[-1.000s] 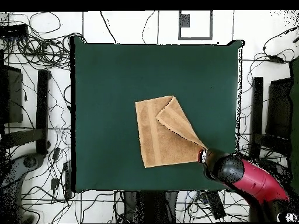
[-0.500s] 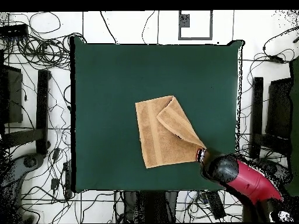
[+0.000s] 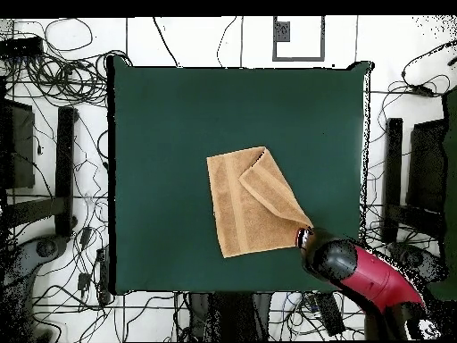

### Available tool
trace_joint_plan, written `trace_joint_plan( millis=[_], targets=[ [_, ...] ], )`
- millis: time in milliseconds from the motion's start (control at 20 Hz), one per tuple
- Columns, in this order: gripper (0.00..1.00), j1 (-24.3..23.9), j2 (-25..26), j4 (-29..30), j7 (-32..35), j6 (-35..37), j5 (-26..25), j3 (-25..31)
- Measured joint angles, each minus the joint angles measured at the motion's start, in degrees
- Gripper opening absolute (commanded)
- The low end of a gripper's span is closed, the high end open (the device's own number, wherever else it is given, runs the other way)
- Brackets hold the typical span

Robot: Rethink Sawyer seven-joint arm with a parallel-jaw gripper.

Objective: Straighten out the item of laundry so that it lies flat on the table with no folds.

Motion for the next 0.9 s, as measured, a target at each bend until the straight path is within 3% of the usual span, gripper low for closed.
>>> trace_joint_plan(
  millis=[900],
  targets=[
    [0.00,-0.7,-0.3,0.1,0.0,0.0,0.0,0.0]
  ],
)
